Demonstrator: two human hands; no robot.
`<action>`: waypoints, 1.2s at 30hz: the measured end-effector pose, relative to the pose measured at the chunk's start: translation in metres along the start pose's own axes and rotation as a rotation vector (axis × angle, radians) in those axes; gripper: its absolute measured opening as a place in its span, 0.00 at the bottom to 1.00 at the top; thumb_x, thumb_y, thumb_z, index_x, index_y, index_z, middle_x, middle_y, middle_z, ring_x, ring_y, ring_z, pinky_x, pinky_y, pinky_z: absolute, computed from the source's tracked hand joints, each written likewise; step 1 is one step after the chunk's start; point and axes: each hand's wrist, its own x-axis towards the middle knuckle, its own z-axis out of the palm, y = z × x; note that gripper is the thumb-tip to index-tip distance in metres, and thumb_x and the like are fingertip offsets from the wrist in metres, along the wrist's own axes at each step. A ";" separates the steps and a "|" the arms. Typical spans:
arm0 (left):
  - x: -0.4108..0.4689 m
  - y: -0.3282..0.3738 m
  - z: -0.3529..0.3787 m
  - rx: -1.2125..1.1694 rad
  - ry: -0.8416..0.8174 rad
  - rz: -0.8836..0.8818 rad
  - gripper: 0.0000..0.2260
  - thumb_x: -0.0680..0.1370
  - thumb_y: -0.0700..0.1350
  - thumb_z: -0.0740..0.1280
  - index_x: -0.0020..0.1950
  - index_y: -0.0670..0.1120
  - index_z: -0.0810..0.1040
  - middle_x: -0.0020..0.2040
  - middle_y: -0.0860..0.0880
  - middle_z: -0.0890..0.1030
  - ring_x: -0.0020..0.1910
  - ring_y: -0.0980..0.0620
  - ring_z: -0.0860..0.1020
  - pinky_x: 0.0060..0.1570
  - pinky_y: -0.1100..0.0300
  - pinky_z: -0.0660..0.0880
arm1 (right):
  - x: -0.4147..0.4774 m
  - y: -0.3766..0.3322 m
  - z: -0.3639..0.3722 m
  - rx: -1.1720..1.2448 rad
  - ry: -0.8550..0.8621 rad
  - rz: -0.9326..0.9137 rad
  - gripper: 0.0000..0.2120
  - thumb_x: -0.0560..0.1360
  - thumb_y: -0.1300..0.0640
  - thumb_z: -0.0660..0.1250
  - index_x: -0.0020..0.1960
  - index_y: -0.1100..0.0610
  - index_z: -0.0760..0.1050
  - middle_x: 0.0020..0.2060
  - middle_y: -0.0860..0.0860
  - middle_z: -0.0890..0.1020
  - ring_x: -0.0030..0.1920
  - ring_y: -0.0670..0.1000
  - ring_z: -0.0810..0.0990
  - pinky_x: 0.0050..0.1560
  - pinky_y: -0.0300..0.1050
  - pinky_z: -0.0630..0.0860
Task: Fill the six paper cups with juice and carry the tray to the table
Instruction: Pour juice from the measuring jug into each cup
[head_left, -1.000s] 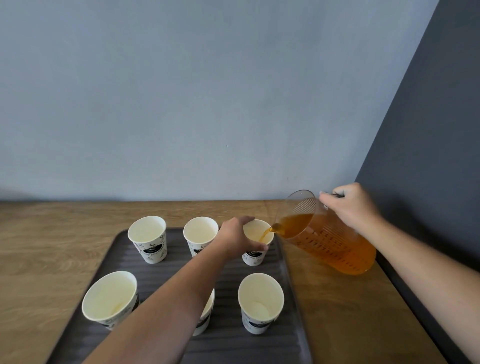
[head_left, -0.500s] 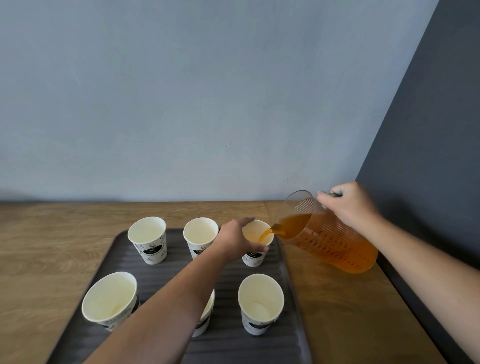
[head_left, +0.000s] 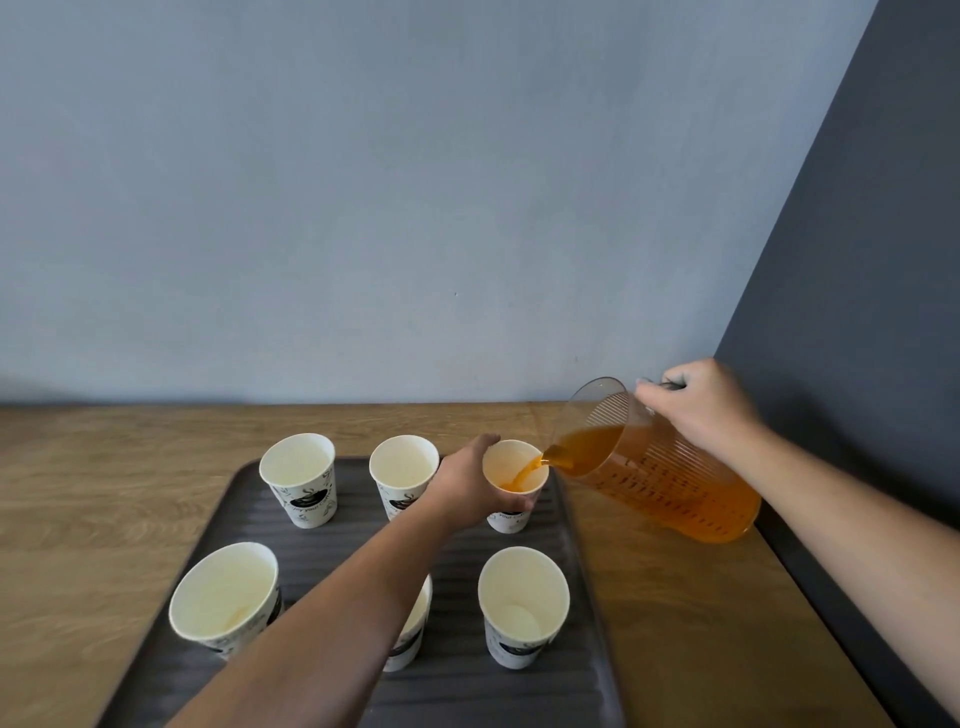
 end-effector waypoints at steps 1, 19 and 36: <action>0.000 0.000 0.000 -0.002 0.001 0.005 0.42 0.64 0.54 0.79 0.73 0.51 0.62 0.68 0.48 0.73 0.65 0.47 0.72 0.63 0.52 0.71 | 0.000 0.000 0.000 -0.003 0.000 0.001 0.20 0.67 0.45 0.67 0.25 0.55 0.64 0.23 0.52 0.63 0.26 0.52 0.65 0.31 0.43 0.59; -0.001 -0.003 0.003 -0.024 0.039 0.037 0.39 0.64 0.47 0.79 0.71 0.51 0.64 0.66 0.48 0.75 0.63 0.47 0.74 0.61 0.52 0.73 | 0.002 -0.005 -0.005 -0.009 -0.009 -0.048 0.22 0.68 0.47 0.68 0.23 0.55 0.61 0.20 0.49 0.61 0.25 0.51 0.63 0.31 0.43 0.61; 0.000 -0.005 0.004 -0.024 0.044 0.038 0.39 0.65 0.46 0.79 0.71 0.51 0.64 0.66 0.49 0.76 0.63 0.48 0.74 0.61 0.53 0.73 | 0.001 -0.013 -0.006 -0.013 0.000 -0.059 0.25 0.68 0.50 0.69 0.23 0.55 0.58 0.21 0.49 0.58 0.25 0.51 0.60 0.32 0.43 0.59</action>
